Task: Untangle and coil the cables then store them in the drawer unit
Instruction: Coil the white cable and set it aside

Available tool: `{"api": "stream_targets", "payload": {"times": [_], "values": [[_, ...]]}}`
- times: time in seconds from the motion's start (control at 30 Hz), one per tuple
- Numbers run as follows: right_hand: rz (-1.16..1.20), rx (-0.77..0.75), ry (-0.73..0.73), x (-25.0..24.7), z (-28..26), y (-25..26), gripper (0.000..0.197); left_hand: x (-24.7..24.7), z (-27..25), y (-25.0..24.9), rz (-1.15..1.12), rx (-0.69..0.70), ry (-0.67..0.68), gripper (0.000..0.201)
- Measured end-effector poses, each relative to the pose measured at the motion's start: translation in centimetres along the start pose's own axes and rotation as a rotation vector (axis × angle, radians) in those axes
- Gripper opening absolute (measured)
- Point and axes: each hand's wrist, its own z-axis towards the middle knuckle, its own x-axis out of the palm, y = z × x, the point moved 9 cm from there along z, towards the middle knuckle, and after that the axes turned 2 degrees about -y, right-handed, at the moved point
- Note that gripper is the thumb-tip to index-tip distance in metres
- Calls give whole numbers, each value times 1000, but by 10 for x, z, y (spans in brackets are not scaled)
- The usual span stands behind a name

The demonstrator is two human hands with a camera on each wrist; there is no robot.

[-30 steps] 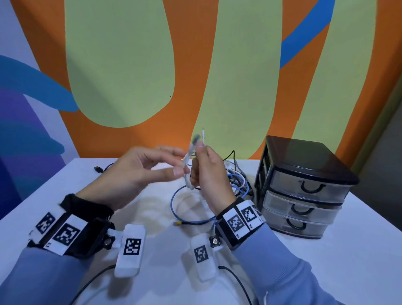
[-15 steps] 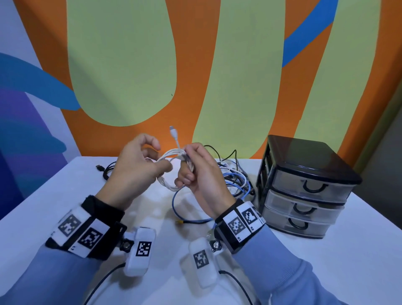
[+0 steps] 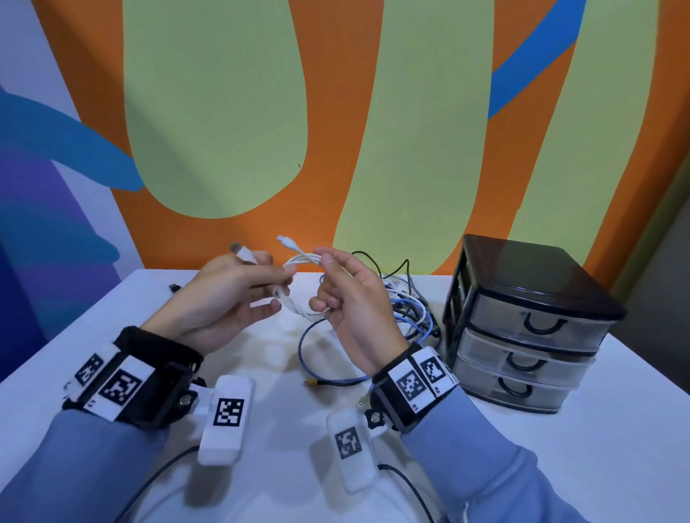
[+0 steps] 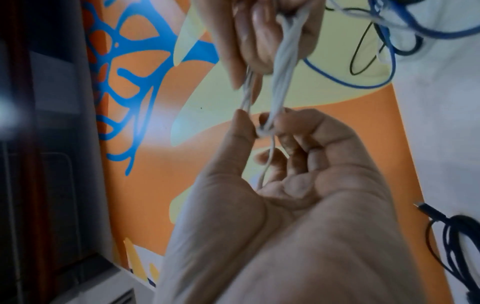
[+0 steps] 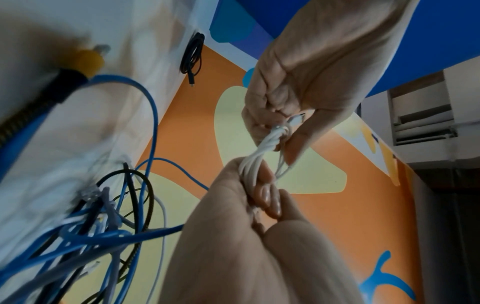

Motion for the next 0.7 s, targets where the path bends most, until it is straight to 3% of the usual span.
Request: {"api": "stream_targets", "payload": {"times": [0.13,0.23,0.37,0.5,0.7], "values": [[27,-10,-66,-13,5,2,23,-10,-1,-11,-210,85,-55,27],[32,-6,-73,-10,4,-1,24,-3,-2,-7,-119,77,-23,47],[-24,-39,-88,-11,2,-3,26,7,-4,2,-76,-3,10,58],[-149,-92,-101,-15,3,-2,22,3,-4,-2,-8,69,-52,71],[-579,-300,-71,-8,-6,28,12,-7,-3,-12,171,235,-139,34]]}}
